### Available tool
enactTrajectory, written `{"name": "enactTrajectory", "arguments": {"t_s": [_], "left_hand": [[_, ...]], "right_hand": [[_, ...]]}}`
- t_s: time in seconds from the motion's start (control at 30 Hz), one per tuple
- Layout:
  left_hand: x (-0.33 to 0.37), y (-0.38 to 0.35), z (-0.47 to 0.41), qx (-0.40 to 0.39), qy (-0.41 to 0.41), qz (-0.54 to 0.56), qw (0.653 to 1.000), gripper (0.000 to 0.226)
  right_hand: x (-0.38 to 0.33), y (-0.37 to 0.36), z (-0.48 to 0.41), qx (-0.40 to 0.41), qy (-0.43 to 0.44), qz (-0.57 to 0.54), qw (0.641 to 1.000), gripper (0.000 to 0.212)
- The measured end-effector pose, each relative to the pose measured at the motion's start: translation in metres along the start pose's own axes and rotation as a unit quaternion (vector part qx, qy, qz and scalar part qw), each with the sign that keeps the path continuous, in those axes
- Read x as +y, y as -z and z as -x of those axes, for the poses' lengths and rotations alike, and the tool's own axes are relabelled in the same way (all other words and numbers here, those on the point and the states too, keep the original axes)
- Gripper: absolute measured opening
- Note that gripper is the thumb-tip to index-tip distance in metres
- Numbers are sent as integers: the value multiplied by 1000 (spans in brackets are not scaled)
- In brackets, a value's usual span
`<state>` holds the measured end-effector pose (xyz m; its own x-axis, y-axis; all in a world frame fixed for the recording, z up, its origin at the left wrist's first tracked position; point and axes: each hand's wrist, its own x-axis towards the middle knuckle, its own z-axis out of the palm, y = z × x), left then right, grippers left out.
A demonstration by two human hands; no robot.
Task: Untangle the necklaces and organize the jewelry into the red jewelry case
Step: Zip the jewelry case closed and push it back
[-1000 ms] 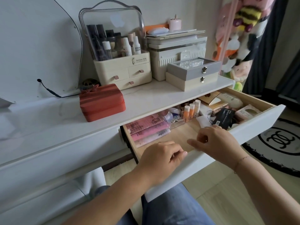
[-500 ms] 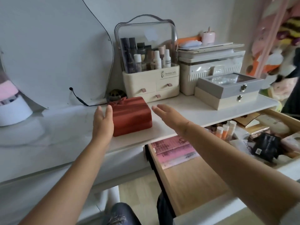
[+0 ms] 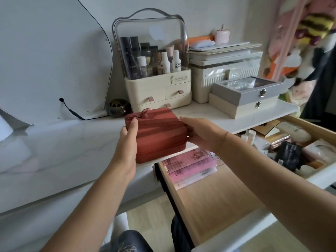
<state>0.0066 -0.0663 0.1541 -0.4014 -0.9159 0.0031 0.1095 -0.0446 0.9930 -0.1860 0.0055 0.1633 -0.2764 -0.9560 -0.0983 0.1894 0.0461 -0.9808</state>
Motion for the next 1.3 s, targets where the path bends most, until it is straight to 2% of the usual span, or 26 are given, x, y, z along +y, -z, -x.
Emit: {"name": "enactTrajectory", "arguments": {"t_s": [0.1,0.13,0.17,0.23,0.27,0.4,0.5,0.7,0.8,1.03,1.13,1.27,1.3], "left_hand": [[4,-45,40,-67,-47,-8,997,33],[2,-60,51,-82,-60,-25,995,30],[-1,-74,60,-95,-76,-43,992,44],[-8,-102,77,-134,-82,-80,984,90],[-12,-115,86,-148,-74,-96,981,101],[-29,-150,107,-200,-27,-94,975,116],[-40,-159,112,-234,64,-82,967,119],[-63,-157,119,-261,168,-81,947,107],[-63,-158,116,-272,193,-63,941,101],[-62,-159,107,-318,208,-87,921,117],[-68,-156,105,-321,187,-120,921,110],[-65,-152,106,-338,165,-159,913,113],[-64,-150,106,-341,154,-172,911,109]], "right_hand": [[-2,45,42,23,-5,-32,999,23],[-2,59,55,41,-9,-37,998,23],[-4,72,68,59,-12,-47,997,23],[-5,98,94,91,-8,-54,994,24],[-5,110,105,102,-5,-46,994,24],[1,147,134,164,-17,-26,986,22],[10,165,142,203,-40,7,978,25],[16,172,149,175,-66,114,976,33],[18,171,146,184,-67,144,970,34],[21,175,138,219,-76,192,954,36],[28,180,129,213,-92,307,923,39],[30,174,129,219,-70,523,821,42],[31,170,133,213,-50,547,808,44]]}}
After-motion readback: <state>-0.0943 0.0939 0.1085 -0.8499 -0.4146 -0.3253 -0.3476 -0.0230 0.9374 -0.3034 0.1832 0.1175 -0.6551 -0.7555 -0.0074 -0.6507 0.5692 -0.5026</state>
